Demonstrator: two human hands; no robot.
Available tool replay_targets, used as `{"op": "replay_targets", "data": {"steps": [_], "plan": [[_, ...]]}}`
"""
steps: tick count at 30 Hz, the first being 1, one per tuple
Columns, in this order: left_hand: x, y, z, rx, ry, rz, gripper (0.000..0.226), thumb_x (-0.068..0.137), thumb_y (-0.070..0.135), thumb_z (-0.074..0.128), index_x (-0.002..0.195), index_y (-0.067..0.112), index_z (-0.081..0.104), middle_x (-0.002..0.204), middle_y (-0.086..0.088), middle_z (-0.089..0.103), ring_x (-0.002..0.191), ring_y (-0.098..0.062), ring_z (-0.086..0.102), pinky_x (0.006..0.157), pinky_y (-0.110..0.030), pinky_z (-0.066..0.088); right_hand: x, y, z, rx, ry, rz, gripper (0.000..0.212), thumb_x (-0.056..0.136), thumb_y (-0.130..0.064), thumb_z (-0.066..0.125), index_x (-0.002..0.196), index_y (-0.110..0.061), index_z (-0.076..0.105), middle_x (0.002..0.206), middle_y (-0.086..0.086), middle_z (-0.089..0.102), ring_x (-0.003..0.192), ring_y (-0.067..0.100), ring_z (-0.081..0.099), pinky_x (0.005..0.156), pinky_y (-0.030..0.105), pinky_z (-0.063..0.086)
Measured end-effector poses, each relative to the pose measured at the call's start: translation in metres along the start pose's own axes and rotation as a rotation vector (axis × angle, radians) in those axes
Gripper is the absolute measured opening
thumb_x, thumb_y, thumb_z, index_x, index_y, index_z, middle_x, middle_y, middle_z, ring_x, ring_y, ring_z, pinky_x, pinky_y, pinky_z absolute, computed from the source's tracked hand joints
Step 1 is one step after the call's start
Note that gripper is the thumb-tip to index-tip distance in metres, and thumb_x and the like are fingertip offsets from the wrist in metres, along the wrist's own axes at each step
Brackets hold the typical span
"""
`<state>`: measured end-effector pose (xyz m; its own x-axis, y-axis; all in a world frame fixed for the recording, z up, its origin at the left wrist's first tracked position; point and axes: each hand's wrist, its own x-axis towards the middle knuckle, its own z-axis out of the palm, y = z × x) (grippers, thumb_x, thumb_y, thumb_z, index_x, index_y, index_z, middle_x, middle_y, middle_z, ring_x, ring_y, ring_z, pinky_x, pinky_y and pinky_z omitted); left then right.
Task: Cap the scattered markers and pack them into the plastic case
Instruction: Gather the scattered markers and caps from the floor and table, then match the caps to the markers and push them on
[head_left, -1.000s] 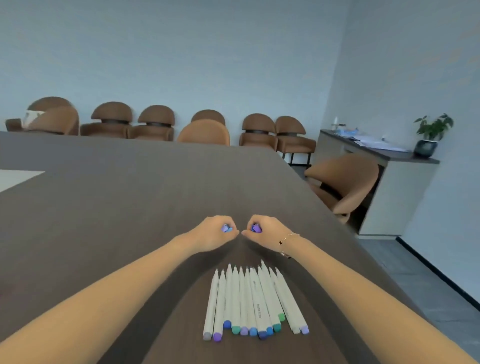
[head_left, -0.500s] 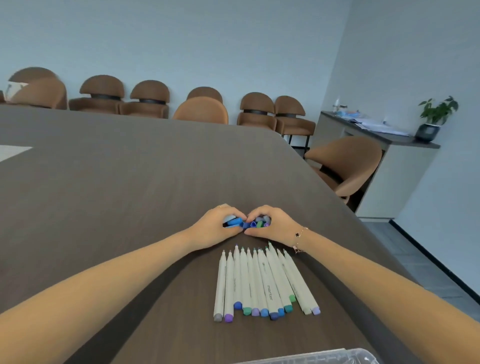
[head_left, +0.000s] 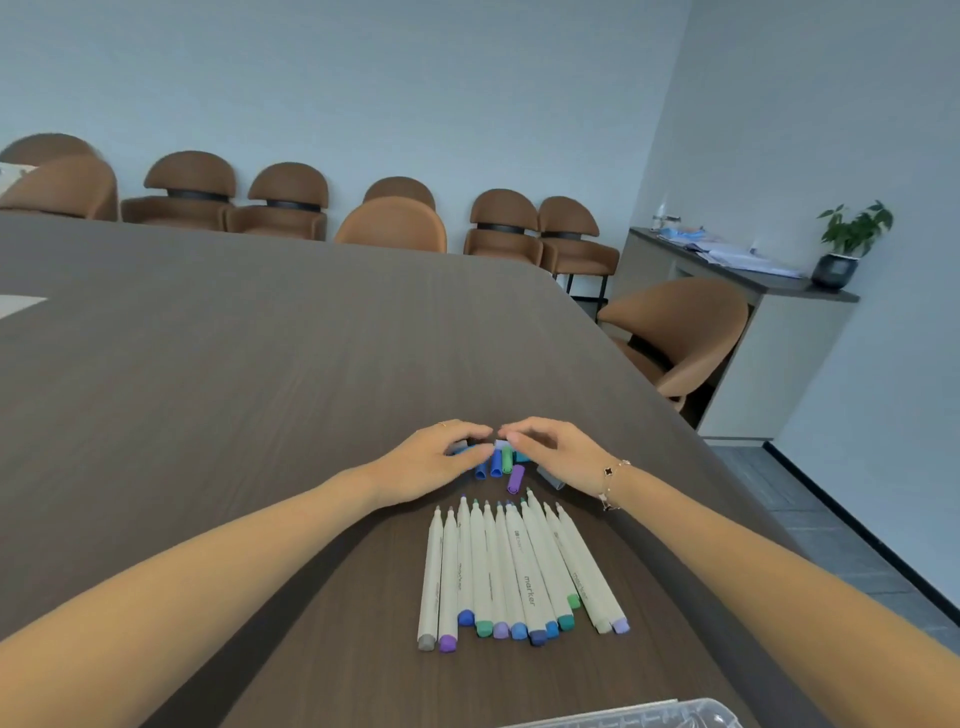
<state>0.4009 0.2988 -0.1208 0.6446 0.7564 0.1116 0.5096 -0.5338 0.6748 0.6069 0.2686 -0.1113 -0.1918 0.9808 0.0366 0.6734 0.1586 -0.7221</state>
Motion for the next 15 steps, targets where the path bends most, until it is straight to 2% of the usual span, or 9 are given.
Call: {"op": "replay_targets", "data": {"steps": [4,8,13,15], "plan": [[0.002,0.001,0.001,0.009,0.011,0.029,0.039,0.098,0.030,0.047,0.136,0.022,0.049,0.136,0.008,0.052,0.117,0.001,0.045,0.098,-0.015,0.036,-0.002,-0.001,-0.001,-0.008,-0.029,0.003,0.025,0.098,-0.022,0.047,0.118,-0.020,0.062,0.115,-0.006,0.061,0.107,0.007,0.056,0.093,0.022,0.046],[-0.004,0.004,-0.010,-0.023,0.090,0.000,0.038,0.099,0.028,0.044,0.138,0.024,0.047,0.141,0.010,0.047,0.122,0.003,0.041,0.101,-0.016,0.032,-0.007,-0.010,-0.004,0.008,0.048,0.071,0.026,0.098,-0.020,0.047,0.119,-0.016,0.062,0.121,-0.002,0.060,0.107,0.007,0.054,0.088,0.015,0.042],[-0.030,0.029,-0.053,0.045,0.069,0.007,0.027,0.099,0.026,0.045,0.119,0.025,0.063,0.122,0.011,0.059,0.113,-0.001,0.051,0.099,-0.020,0.038,-0.021,-0.043,-0.014,0.015,0.043,0.102,0.024,0.097,-0.025,0.048,0.114,-0.019,0.064,0.120,-0.003,0.061,0.107,0.006,0.055,0.088,0.015,0.041],[-0.047,0.042,-0.072,0.068,0.026,-0.024,0.028,0.100,0.026,0.043,0.118,0.022,0.064,0.118,0.012,0.061,0.111,-0.001,0.052,0.098,-0.019,0.037,-0.027,-0.062,-0.017,0.009,0.043,0.088,0.023,0.097,-0.027,0.049,0.111,-0.021,0.065,0.120,-0.004,0.061,0.110,0.008,0.053,0.096,0.022,0.040]]}}
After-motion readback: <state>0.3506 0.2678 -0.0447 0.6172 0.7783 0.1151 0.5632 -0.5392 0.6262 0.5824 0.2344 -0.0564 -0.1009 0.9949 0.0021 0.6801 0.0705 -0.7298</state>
